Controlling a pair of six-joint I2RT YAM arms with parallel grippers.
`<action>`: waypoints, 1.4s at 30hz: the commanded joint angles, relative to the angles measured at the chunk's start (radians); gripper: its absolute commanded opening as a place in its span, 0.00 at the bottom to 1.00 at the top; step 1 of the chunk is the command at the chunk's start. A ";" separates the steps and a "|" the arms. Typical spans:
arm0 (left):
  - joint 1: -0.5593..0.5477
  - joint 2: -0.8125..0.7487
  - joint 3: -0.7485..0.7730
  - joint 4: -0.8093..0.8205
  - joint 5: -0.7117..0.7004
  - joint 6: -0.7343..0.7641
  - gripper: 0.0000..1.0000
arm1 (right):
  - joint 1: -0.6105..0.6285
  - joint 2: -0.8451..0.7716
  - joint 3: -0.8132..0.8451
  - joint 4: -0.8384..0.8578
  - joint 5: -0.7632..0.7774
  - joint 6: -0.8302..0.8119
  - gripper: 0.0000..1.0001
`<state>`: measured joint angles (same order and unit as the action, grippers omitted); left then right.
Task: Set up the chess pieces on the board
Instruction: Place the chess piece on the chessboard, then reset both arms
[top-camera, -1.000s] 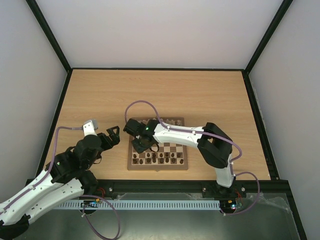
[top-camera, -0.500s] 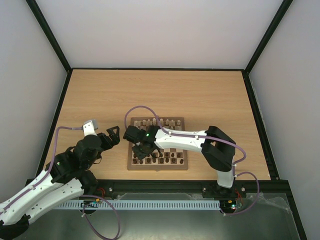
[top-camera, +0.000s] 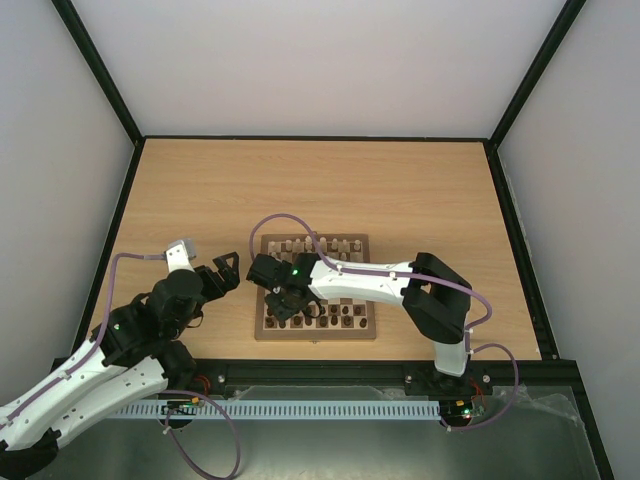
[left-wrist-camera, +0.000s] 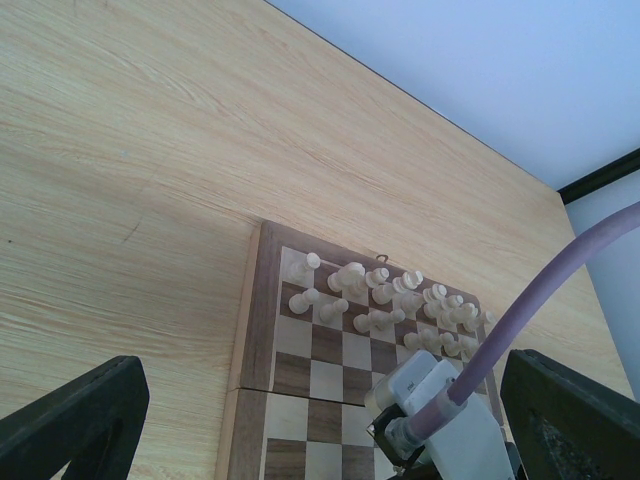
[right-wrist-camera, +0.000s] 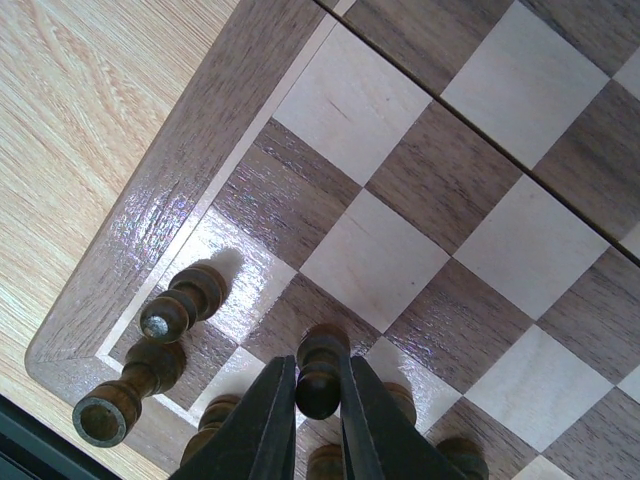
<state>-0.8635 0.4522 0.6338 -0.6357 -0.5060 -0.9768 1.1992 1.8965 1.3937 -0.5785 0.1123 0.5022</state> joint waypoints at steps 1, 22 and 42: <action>0.004 -0.004 -0.012 -0.005 -0.012 -0.003 1.00 | 0.008 -0.024 -0.019 -0.040 -0.003 0.010 0.14; 0.004 -0.001 -0.010 -0.006 -0.015 -0.007 0.99 | 0.008 -0.049 -0.026 -0.024 -0.001 0.017 0.24; 0.004 0.141 -0.023 0.287 -0.195 0.157 1.00 | -0.240 -0.571 -0.166 0.034 0.340 0.011 0.98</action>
<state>-0.8635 0.5911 0.6338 -0.4824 -0.5858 -0.8898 1.0828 1.5097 1.3041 -0.5842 0.3122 0.5304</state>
